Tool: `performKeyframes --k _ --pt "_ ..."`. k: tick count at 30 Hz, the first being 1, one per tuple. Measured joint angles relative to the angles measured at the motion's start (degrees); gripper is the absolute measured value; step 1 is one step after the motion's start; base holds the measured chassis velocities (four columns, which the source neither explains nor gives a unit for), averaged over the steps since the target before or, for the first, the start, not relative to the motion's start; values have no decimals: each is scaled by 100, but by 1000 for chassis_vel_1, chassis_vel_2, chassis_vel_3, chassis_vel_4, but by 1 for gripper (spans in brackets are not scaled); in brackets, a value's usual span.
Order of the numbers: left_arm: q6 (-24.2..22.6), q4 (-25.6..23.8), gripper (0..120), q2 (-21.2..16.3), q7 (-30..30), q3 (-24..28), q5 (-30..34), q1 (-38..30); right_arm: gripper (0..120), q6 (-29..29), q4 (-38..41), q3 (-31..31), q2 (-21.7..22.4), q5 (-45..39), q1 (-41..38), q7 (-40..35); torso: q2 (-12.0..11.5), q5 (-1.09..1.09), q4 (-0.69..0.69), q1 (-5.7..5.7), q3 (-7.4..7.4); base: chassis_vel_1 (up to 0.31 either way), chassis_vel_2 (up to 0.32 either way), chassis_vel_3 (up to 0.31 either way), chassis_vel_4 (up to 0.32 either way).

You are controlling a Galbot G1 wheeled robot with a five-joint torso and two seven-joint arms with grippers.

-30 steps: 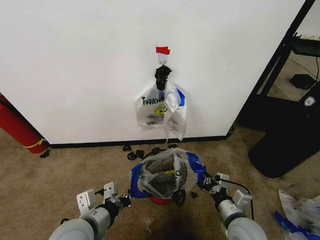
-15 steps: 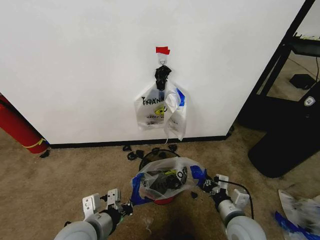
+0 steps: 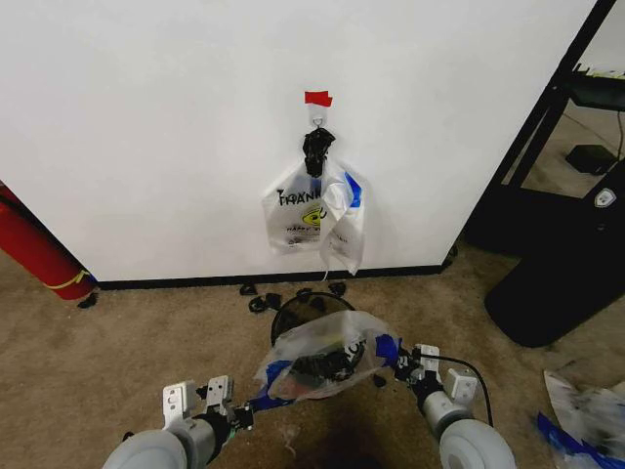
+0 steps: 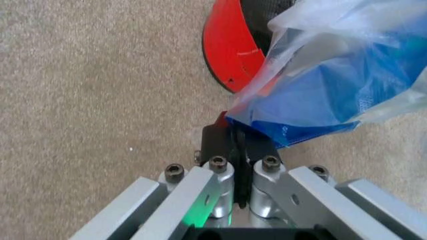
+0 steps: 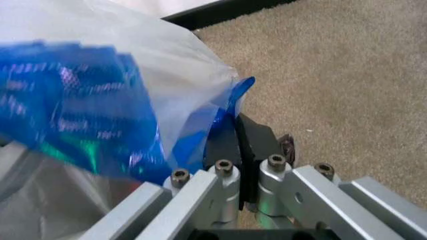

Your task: Pick up the garbage bag from the wall and place it over the trash bin.

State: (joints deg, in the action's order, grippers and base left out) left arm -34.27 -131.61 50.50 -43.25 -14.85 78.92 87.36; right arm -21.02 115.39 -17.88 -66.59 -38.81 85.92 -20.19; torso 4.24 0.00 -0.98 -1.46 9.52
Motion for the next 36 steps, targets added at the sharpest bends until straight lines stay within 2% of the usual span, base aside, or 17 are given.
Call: performKeyframes --k 15,21,26,28,31,33,36 --pt "226 756 0 337 126 600 -849 -479 0 -74 -562 231 -147 3 -585 -107 0 0 1 0 0 0 0 0 0" --pt "464 671 0 332 181 586 -1048 -427 0 -40 -613 236 -156 33 -623 -121 0 -1 0 0 0 0 0 0 0" --pt "478 482 0 303 217 520 -1037 -351 0 111 -626 236 -183 101 -596 -66 0 0 0 0 0 0 0 0 0" --pt "453 368 0 294 195 493 -1028 -290 8 169 -605 234 -195 136 -550 -26 0 0 0 0 0 0 0 0 0" --pt "367 89 15 230 176 407 -1021 -112 22 270 -448 197 -186 240 -389 72 0 0 1 0 0 0 0 0 0" --pt "349 17 17 213 171 380 -1021 -68 25 297 -411 186 -181 271 -345 95 0 0 1 0 0 0 0 0 0" --pt "291 -209 31 173 142 291 -1042 109 38 406 -264 105 -156 405 -163 188 0 0 0 0 0 0 0 0 0"
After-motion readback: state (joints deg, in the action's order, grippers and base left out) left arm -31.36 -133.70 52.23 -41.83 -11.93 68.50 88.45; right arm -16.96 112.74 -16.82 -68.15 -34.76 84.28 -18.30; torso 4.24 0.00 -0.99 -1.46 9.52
